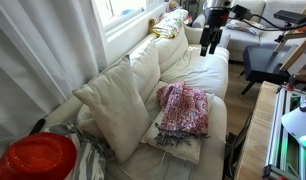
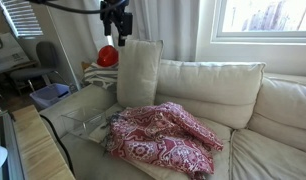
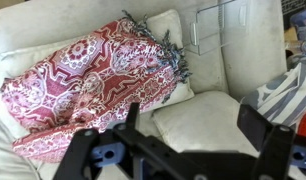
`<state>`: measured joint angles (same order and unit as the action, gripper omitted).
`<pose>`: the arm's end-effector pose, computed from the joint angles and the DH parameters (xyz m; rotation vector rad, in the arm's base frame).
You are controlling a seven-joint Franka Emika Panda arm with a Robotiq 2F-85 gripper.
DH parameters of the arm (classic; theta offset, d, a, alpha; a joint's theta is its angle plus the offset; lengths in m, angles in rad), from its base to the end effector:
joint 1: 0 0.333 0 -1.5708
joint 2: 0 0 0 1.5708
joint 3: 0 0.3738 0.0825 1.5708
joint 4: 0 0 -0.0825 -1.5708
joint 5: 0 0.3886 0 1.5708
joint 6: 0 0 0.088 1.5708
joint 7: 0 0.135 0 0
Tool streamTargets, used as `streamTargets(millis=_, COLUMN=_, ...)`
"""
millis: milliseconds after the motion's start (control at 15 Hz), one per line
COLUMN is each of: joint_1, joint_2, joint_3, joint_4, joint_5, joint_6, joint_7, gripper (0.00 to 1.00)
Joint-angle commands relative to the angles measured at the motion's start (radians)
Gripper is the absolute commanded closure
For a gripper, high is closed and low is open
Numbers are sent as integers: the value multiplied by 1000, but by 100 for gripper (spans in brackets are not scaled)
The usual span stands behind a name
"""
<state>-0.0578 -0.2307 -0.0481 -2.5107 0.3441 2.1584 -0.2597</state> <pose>0.4168 -0.0228 0.3836 -2.8368 0.0766 0.0973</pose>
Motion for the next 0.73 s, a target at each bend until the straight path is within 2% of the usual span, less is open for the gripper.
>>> streamTargets(millis=0, joint_1=-6, joint_2=-95, joint_3=-15, joint_4=37, joint_5=-96, joint_6=-91, joint_7=81, gripper=0)
streamTargets(millis=200, joint_1=2, joint_2=-132, joint_3=-26, joint_4=67, joint_5=-99, joint_6=-139, joint_7=85, gripper=0)
streamTargets(millis=267, joint_1=11, joint_2=-106, joint_3=-28, joint_4=65, joint_5=-79, joint_6=-106, joint_7=68, gripper=0)
streamTargets(millis=667, joint_1=11, joint_2=-126, joint_3=-30, joint_4=72, joint_5=-81, joint_6=-120, joint_7=69, gripper=0)
